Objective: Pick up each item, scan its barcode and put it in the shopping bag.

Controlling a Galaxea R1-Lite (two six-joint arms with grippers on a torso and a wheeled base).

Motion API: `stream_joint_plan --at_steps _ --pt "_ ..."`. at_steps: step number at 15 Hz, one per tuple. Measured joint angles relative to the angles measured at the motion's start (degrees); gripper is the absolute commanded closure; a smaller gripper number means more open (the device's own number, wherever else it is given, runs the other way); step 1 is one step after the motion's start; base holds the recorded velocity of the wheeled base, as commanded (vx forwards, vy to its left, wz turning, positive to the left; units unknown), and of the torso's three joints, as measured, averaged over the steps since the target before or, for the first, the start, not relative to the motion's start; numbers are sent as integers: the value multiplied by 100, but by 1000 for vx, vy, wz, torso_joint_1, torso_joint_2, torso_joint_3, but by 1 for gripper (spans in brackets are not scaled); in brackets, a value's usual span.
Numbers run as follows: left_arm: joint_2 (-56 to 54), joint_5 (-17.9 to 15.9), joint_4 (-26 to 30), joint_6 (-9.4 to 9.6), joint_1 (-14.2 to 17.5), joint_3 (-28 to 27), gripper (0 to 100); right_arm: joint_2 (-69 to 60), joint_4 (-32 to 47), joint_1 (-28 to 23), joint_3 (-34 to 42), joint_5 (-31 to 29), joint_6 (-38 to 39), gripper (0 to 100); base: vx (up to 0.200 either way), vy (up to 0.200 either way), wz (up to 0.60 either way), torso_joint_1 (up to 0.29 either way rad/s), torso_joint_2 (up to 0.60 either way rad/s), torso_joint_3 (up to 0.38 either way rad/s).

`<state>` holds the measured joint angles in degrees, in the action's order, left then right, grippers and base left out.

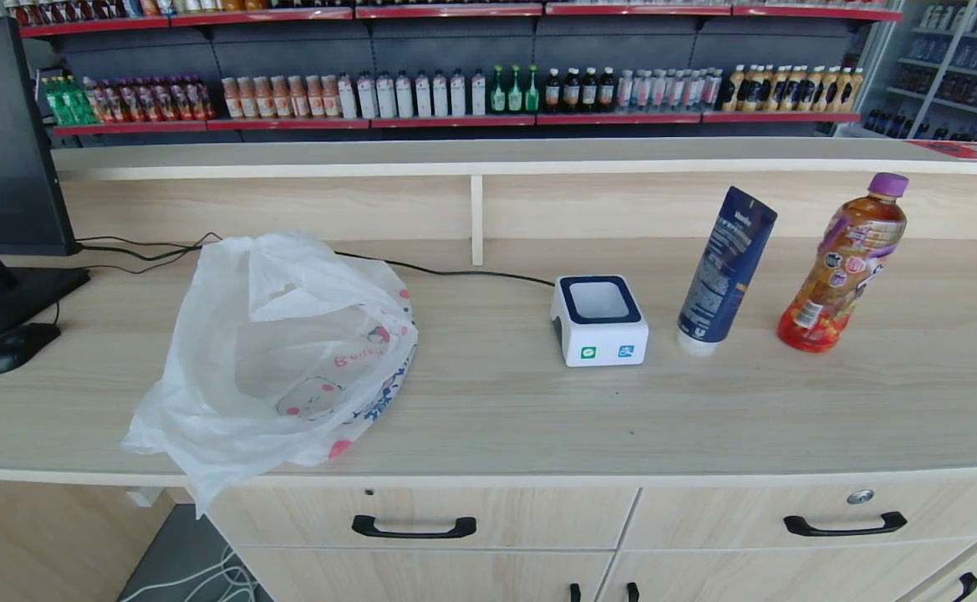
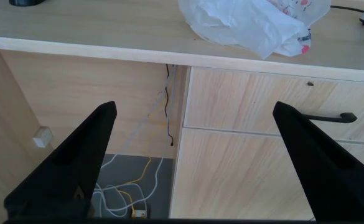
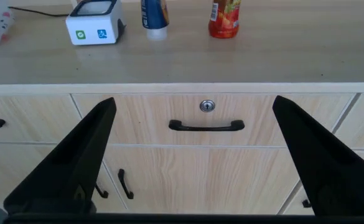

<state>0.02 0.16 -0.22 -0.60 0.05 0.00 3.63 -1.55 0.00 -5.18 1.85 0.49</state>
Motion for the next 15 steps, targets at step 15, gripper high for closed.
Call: stream_joint_plan --at_steps 15 --pt "0 0 -2 9 0 0 0 6804 -7506 929 -361 15 -11 0 0 0 0 0 0 0"
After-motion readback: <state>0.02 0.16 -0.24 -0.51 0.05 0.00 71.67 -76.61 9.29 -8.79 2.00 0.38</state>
